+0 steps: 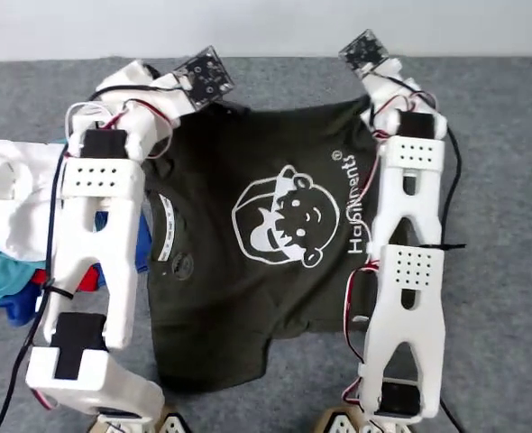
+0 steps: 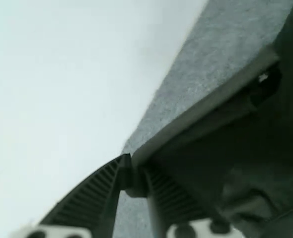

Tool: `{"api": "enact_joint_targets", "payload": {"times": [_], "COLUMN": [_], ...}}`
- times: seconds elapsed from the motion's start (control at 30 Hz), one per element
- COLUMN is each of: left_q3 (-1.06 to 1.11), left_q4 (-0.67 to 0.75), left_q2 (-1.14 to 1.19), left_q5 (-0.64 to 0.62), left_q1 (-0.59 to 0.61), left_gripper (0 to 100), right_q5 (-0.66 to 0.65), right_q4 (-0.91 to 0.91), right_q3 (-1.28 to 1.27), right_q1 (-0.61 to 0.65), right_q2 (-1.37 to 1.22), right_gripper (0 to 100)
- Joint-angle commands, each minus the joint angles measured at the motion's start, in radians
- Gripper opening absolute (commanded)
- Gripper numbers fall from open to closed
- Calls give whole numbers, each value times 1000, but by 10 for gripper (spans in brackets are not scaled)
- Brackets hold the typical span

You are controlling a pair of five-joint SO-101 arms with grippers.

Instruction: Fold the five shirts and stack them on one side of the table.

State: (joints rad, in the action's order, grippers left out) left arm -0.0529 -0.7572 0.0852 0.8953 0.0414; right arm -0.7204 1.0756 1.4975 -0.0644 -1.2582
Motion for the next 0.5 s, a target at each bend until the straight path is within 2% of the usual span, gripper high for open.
{"api": "enact_joint_targets", "payload": {"times": [0.0,0.17,0.27,0.47], "left_q3": [-48,-48,-47,-47], "left_q4": [68,23,-21,-196], "left_q2": [-68,-75,-92,-169], "left_q5": [6,6,9,11], "left_q1": [40,25,3,-17], "left_gripper": [13,13,13,13], "right_q5": [-9,-11,-57,-133], "right_q4": [-39,50,143,395], "right_q3": [54,58,109,184], "right_q1": [-41,-41,-33,-10], "right_q2": [65,74,74,107], "right_gripper": [9,9,9,9]}}
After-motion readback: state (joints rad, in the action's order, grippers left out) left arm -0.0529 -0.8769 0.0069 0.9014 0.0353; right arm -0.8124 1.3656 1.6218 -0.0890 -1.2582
